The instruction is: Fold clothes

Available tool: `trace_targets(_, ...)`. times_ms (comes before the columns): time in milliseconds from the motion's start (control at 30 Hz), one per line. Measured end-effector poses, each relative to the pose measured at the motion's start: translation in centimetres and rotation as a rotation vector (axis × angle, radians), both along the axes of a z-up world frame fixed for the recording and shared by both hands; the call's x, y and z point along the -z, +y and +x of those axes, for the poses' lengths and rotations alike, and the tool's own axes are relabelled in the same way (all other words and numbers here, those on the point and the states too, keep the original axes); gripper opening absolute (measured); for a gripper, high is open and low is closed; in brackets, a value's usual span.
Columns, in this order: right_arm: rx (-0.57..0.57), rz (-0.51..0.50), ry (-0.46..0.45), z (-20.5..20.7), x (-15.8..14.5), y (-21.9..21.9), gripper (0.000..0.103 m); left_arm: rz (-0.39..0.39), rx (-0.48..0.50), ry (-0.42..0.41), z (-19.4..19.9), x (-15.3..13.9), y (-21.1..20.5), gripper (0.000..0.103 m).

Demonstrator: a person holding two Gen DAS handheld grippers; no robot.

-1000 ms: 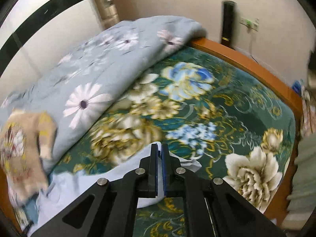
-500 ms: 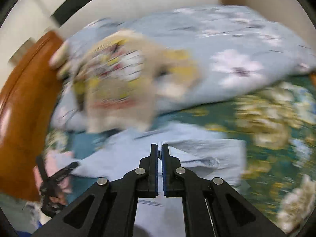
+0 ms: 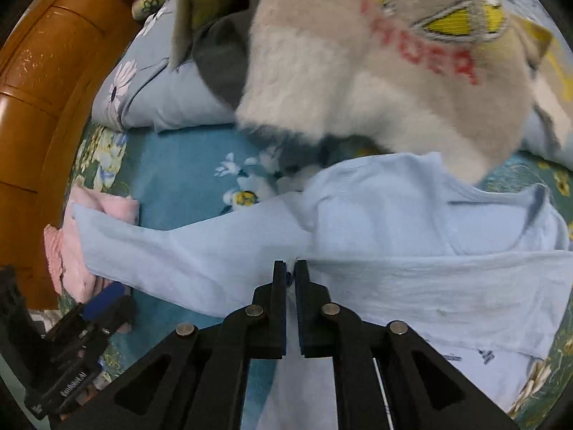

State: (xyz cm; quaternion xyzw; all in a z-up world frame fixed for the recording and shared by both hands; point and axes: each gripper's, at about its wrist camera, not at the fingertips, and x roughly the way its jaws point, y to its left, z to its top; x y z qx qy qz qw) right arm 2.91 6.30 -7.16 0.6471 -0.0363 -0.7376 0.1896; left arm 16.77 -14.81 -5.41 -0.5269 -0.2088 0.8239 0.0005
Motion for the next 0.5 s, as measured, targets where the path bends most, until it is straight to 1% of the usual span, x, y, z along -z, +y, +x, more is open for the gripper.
trace_targets(67,0.003,-0.011,0.018,-0.2,-0.3,0.5,0.009,0.006,-0.008,-0.009,0.0,0.4,-0.3,0.048)
trace_targets(133,0.01,-0.034,0.047,-0.3,-1.1,1.4,0.021,0.004,-0.016,-0.015,0.2,0.7,-0.6,0.048)
trace_targets(167,0.013,-0.046,0.061,-0.3,-1.5,1.9,0.03,-0.004,-0.021,-0.017,0.3,0.8,-1.0,0.048)
trace_targets(200,0.016,-0.058,0.076,-0.4,-1.9,2.3,0.033,-0.011,-0.028,-0.019,0.5,0.8,-1.5,0.048)
trace_targets(300,0.056,-0.088,0.13,0.0,-3.4,5.0,0.035,-0.031,-0.056,0.009,1.6,-0.5,-3.4,0.048)
trace_targets(400,0.137,-0.092,0.169,1.5,-4.5,8.8,0.035,-0.07,-0.136,0.075,3.3,-2.7,-6.8,0.048)
trace_targets(433,0.16,-0.089,0.179,2.2,-4.8,10.0,0.035,-0.086,-0.184,0.095,4.0,-3.2,-8.2,0.048)
trace_targets(467,0.184,-0.088,0.187,2.9,-4.9,11.1,0.035,-0.118,-0.26,0.118,4.9,-3.8,-9.9,0.049)
trace_targets(500,0.209,-0.091,0.182,3.5,-4.9,11.8,0.035,-0.149,-0.333,0.14,5.8,-4.2,-11.5,0.054)
